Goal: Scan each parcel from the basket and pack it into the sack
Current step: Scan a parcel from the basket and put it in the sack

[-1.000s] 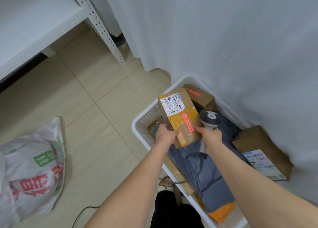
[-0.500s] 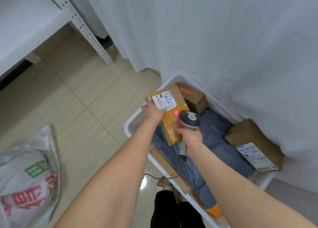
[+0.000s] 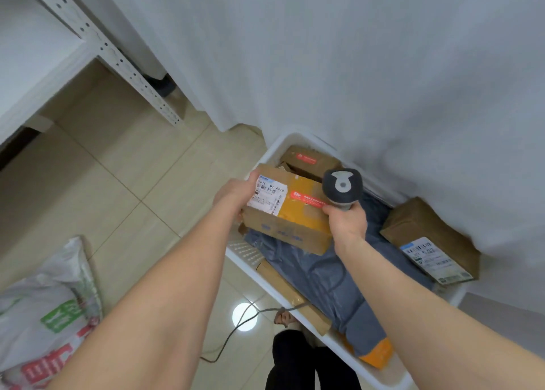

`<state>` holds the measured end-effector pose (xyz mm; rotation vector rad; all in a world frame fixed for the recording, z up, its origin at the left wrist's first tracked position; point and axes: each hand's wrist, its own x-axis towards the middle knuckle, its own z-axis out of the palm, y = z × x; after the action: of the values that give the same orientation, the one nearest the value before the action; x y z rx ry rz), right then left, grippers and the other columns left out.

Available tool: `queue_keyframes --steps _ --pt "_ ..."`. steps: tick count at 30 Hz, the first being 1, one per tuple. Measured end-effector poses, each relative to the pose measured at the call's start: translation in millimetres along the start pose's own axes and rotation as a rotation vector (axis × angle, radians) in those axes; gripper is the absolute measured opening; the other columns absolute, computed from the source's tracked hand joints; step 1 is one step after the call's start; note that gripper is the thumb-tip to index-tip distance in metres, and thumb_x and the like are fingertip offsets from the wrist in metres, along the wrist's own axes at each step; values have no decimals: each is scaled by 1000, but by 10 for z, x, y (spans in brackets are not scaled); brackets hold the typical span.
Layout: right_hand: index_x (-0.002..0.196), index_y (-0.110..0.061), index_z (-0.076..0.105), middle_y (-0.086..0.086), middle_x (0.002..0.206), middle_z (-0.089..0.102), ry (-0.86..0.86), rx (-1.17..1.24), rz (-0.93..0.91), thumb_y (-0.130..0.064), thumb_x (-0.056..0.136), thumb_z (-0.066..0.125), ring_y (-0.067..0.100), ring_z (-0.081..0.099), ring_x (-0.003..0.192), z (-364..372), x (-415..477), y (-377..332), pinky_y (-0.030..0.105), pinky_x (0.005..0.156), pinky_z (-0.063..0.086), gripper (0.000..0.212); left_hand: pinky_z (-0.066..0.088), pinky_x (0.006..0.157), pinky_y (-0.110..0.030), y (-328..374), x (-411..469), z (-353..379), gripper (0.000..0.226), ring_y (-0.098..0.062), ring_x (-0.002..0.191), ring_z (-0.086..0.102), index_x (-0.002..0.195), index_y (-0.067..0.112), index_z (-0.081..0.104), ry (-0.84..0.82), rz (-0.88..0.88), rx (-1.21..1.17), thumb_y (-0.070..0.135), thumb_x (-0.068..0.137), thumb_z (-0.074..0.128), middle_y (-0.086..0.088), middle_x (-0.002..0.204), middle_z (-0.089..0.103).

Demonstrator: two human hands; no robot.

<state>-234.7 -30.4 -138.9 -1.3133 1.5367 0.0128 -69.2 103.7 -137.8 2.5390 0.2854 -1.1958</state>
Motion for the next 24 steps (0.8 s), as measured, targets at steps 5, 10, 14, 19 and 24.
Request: queue_keyframes --steps 5,10,14,19,24 --pt "134 -24 48 8 124 63 -151 -346 -98 -32 80 69 33 54 117 -27 -97 -164 44 98 47 58 50 36 -28 -214 -218 256 78 -23 41 64 83 15 60 -327 -166 -266 81 83 20 -4 46 64" --pt "126 -21 54 5 135 53 -95 -479 -193 -29 83 59 32 41 130 50 -167 34 54 103 40 43 53 44 -48 -399 19 518 92 -33 55 69 90 10 65 -350 -280 -468 89 74 19 -15 62 70" --pt "125 -14 56 6 135 50 -61 -439 -272 -23 87 59 33 44 127 98 -140 208 49 99 43 39 42 73 -73 -505 223 556 103 -43 80 64 97 8 63 -381 -390 -523 95 63 19 -23 71 70" --pt "119 -15 60 4 135 47 -46 -420 -316 -21 87 59 31 50 118 161 -49 291 46 95 46 32 43 77 -71 -539 336 603 93 -40 82 64 89 9 67 -380 -417 -559 89 70 24 -20 74 72" --pt "121 -15 58 8 133 44 -60 -422 -265 -25 86 61 31 49 119 150 -108 201 51 102 42 37 54 77 -44 -540 106 479 74 -32 62 69 73 13 62 -382 -452 -649 80 74 32 -13 70 71"
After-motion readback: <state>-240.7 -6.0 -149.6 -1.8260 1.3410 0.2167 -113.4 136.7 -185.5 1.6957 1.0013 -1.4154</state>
